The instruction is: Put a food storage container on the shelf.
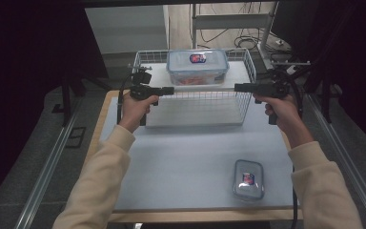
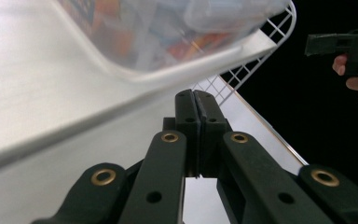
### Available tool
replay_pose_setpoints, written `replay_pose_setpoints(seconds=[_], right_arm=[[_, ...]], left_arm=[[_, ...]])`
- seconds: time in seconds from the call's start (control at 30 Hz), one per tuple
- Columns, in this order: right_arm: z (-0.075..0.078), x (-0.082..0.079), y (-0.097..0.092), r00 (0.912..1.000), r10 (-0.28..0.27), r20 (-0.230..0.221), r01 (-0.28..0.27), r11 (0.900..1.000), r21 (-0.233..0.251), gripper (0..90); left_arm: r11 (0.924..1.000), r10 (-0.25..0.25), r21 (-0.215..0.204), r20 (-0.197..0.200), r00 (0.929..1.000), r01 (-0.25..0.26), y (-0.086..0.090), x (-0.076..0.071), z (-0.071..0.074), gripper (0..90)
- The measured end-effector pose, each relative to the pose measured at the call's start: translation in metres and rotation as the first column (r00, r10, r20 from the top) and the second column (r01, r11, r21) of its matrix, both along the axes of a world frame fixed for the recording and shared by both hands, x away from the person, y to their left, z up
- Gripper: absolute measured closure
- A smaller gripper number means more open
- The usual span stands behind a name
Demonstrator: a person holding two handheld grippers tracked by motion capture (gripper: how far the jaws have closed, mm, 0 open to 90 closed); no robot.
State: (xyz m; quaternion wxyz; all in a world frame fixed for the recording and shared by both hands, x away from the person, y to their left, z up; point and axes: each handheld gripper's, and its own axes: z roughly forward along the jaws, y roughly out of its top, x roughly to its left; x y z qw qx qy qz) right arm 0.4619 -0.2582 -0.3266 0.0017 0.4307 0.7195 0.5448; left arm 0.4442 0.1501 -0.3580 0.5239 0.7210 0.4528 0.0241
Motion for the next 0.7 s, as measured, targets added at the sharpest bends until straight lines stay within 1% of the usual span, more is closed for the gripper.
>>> replay_pose_setpoints(seconds=[0.2, 0.23, 0.27, 0.3, 0.37, 0.4, 0.47, 0.53, 0.57, 0.6, 0.7], right_arm=[[-0.011, -0.011, -0.004, 0.9998, 0.019, 0.0, -0.019, 0.9998, 0.008, 34.1], [-0.013, -0.013, -0.005, 0.9997, 0.023, 0.0, -0.023, 0.9997, 0.007, 34.0], [-0.015, -0.015, -0.005, 0.9997, 0.025, 0.001, -0.025, 0.9997, 0.007, 34.0], [-0.018, -0.019, -0.005, 0.9997, 0.024, 0.008, -0.024, 0.9997, -0.001, 34.0], [-0.022, -0.025, -0.005, 0.9993, 0.014, 0.034, -0.013, 0.9998, -0.015, 34.4], [-0.025, -0.028, -0.006, 0.9991, 0.022, 0.035, -0.021, 0.9997, -0.016, 34.3], [-0.032, -0.035, -0.007, 0.9989, 0.035, 0.032, -0.035, 0.9994, -0.007, 33.7], [-0.04, -0.041, -0.009, 0.9986, 0.044, 0.029, -0.044, 0.999, -0.004, 33.2], [-0.045, -0.044, -0.011, 0.9987, 0.045, 0.024, -0.045, 0.999, 0.002, 33.1], [-0.048, -0.046, -0.012, 0.9987, 0.046, 0.023, -0.046, 0.9989, 0.005, 33.0], [-0.062, -0.054, -0.016, 0.9988, 0.049, 0.009, -0.049, 0.9987, 0.009, 32.8]], left_arm=[[0.9996, -0.022, -0.014, 0.027, 0.9994, 0.023, 0.004, -0.021, -0.009, 89.2], [0.9996, -0.022, -0.015, 0.029, 0.9993, 0.023, 0.004, -0.023, -0.01, 89.1], [0.9999, -0.012, -0.005, 0.032, 0.9994, 0.012, 0.004, -0.029, -0.014, 89.0], [0.9999, -0.01, -0.009, 0.03, 0.9995, 0.011, 0.004, -0.032, -0.017, 89.1], [0.9994, -0.012, -0.034, 0.018, 0.9998, 0.012, 0.006, -0.04, -0.025, 89.0], [0.999, -0.01, -0.043, 0.013, 0.9999, 0.011, 0.007, -0.044, -0.029, 88.8], [0.9974, -0.017, -0.071, 0.003, 0.9999, 0.017, 0.008, -0.052, -0.038, 88.3], [0.9964, -0.023, -0.081, -0.003, 0.9997, 0.022, 0.009, -0.061, -0.047, 88.0], [0.9964, -0.024, -0.081, -0.004, 0.9997, 0.023, 0.01, -0.062, -0.049, 87.4], [0.9963, -0.023, -0.084, -0.009, 0.9997, 0.022, 0.011, -0.066, -0.054, 87.0], [0.996, -0.021, -0.087, -0.011, 0.9997, 0.02, 0.013, -0.076, -0.067, 83.8]])
